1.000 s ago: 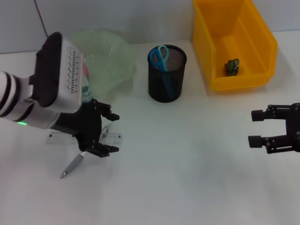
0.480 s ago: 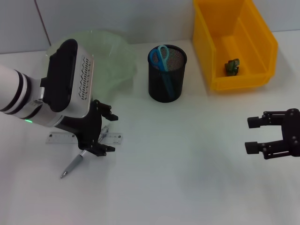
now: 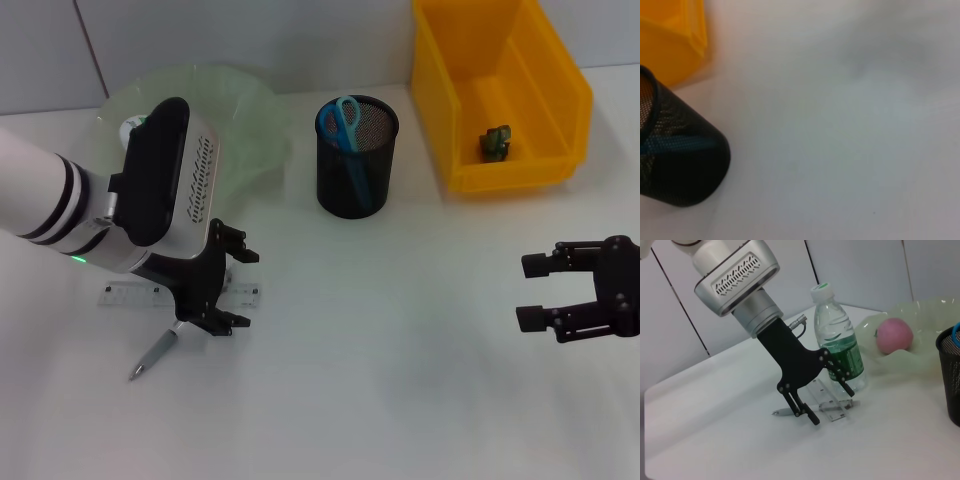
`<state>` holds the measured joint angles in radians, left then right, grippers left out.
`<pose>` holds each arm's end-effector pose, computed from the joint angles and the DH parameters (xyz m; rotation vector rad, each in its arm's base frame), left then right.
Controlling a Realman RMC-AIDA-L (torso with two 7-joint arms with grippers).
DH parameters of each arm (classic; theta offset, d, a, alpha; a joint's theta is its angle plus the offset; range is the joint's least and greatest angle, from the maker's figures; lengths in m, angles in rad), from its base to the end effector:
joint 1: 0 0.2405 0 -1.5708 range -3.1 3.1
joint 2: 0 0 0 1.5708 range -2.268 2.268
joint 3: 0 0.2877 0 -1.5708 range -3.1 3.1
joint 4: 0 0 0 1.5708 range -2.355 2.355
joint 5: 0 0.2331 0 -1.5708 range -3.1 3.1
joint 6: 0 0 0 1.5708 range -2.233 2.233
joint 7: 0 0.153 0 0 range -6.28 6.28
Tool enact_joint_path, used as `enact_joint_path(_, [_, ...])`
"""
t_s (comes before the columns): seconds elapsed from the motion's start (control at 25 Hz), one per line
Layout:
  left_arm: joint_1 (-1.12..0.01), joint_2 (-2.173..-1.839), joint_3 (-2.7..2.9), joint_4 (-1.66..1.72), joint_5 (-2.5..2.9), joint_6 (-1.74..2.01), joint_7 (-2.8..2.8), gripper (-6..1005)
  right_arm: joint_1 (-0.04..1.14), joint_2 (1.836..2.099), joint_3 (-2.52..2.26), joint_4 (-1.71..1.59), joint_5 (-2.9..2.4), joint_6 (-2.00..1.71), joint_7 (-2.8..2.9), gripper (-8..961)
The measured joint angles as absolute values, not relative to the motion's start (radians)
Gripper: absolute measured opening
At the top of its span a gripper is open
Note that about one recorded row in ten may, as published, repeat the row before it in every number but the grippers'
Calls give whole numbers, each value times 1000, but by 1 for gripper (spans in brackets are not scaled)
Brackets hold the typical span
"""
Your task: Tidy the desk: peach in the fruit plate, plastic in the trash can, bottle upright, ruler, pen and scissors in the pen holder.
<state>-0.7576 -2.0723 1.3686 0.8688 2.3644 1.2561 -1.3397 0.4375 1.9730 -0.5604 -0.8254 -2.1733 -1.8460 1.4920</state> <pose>-0.2114 0.4266 -0.0847 -2.9536 0.5230 0.4327 0.3391 0.3214 0.0593 -2.8100 0.7261 0.5363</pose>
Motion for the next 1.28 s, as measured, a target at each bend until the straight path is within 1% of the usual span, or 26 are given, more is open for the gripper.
enact_joint_path(0.36, [-768,-2072,1380,855,2380,1247,-1335,770,447,1983,-560,-827,-2204,-1833,1508,820])
enact_joint_path(1.12, [-805,-2073,1397,803,2392,1240,-1307,765,471,1990,-561,-819,-2238,-1802,1517,820])
enact_joint_path(1.28, [-816,-2072,1400,797,2392,1240,-1307,764,475,1995,-561,-818,-2253,-1787,1517,820])
